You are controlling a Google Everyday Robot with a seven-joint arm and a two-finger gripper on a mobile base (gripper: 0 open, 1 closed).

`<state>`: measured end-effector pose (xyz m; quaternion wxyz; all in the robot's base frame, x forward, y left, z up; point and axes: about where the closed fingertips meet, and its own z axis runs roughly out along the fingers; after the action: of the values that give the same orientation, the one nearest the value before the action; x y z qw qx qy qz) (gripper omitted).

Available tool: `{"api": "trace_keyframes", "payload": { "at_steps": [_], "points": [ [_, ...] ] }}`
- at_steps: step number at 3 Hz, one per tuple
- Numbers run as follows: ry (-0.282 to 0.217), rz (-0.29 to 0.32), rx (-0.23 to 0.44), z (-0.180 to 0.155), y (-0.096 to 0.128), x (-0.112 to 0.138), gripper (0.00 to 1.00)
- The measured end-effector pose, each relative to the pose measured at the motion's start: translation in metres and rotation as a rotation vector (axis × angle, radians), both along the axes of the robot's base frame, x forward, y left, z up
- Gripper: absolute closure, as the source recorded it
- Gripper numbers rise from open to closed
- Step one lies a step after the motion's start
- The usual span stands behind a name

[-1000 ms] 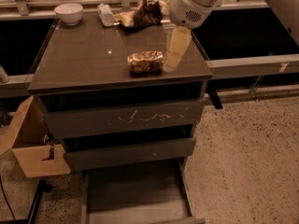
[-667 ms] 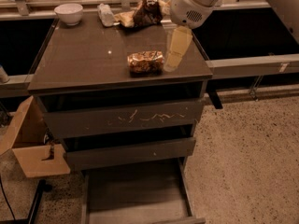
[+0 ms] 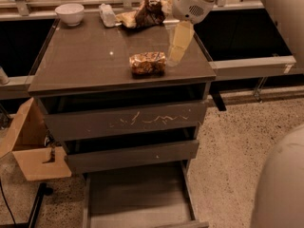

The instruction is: Place orange can into bottom drawer

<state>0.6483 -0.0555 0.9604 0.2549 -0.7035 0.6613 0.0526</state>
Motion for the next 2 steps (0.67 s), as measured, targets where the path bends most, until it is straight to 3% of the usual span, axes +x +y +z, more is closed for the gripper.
{"api": "trace_keyframes", "payload": {
  "at_steps": [2],
  "points": [
    [0.017,0.038,-0.01,-0.01,0.018,0.053,0.0]
  ]
}}
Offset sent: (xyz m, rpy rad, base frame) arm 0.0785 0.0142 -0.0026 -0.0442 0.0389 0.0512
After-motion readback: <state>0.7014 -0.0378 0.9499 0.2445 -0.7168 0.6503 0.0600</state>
